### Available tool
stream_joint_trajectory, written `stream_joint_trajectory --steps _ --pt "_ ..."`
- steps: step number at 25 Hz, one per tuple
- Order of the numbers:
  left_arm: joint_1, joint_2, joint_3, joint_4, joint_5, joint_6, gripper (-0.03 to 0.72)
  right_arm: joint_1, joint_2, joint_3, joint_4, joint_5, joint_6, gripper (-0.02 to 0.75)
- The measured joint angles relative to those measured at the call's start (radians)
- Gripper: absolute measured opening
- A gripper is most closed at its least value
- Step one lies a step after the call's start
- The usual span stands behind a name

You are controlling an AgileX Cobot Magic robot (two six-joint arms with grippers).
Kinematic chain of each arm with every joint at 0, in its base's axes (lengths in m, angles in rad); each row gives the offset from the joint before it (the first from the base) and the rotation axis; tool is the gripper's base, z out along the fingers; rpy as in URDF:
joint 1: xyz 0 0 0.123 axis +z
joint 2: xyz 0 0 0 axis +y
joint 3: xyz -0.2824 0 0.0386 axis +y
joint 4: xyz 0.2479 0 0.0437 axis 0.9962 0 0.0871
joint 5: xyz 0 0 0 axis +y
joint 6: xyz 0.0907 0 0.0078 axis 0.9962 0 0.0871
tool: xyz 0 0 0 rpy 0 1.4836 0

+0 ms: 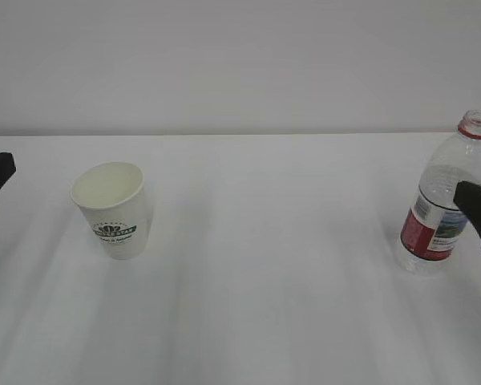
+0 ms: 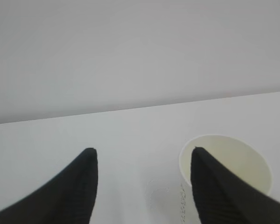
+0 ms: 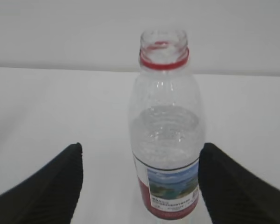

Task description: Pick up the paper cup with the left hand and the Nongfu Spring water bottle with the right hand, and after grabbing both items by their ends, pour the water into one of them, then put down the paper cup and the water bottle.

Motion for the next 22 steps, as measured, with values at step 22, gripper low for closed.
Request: stream_joint_trajectory --steps 22 --pt "0.000 0.246 0.000 0.181 -0.158 -0.057 0.433 0.000 0.441 0.192 0.061 -0.538 0.002 0.581"
